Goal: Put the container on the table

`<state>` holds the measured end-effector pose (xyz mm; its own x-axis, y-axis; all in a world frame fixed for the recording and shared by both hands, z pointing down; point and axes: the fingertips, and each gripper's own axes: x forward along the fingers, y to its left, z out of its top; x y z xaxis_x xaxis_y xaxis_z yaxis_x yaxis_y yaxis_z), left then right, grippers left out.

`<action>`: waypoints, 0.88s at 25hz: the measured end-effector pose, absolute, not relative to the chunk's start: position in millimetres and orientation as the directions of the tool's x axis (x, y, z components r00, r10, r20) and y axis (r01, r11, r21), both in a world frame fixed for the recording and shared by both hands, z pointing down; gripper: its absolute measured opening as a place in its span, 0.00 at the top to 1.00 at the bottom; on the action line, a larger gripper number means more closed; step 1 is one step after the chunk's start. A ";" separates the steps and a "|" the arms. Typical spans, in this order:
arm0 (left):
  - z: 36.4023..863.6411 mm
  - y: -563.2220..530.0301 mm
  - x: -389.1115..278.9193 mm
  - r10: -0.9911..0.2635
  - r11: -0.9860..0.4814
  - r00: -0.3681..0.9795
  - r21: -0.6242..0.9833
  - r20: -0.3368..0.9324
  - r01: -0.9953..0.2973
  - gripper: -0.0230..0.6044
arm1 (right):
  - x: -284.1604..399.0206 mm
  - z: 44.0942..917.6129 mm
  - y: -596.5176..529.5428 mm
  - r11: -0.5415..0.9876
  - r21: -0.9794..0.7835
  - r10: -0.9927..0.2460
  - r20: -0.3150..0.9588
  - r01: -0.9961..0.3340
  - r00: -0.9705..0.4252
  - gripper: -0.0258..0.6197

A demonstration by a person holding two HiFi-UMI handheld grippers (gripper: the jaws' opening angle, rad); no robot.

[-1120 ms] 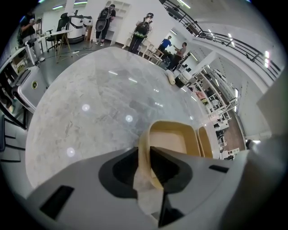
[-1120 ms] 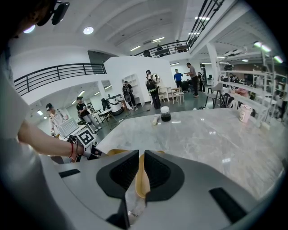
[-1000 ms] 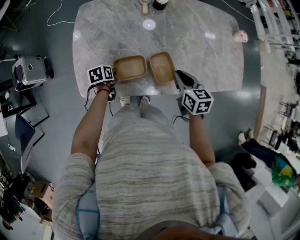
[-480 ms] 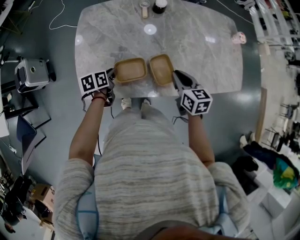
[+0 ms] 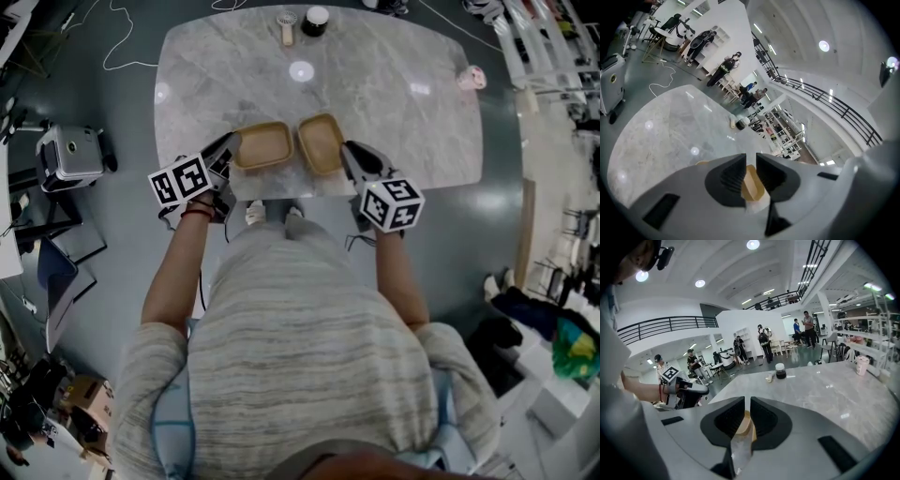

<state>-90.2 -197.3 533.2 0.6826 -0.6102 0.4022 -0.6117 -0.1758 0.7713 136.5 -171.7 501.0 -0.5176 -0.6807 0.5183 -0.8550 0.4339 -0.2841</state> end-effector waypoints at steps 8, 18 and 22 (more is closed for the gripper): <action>491.5 -178.9 -75.9 -0.621 -0.311 0.721 0.748 0.308 -0.586 0.86 | 127.3 478.3 -161.2 0.476 -0.294 -0.690 0.460 -0.829 -0.559 0.90; 442.4 -148.9 -43.9 -0.597 -0.486 0.781 0.692 0.182 -0.533 0.86 | 116.4 452.3 -140.3 0.547 -0.307 -0.678 0.383 -0.779 -0.627 0.90; 435.9 -142.6 -36.1 -0.589 -0.524 0.790 0.663 0.172 -0.535 0.88 | 112.5 450.1 -132.9 0.568 -0.304 -0.663 0.381 -0.765 -0.644 0.90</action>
<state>-36.1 -142.6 435.9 0.7899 -0.5887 0.1717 -0.5345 -0.5238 0.6633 112.5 -132.9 450.1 -0.6443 -0.6633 0.3806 -0.7646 0.5681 -0.3044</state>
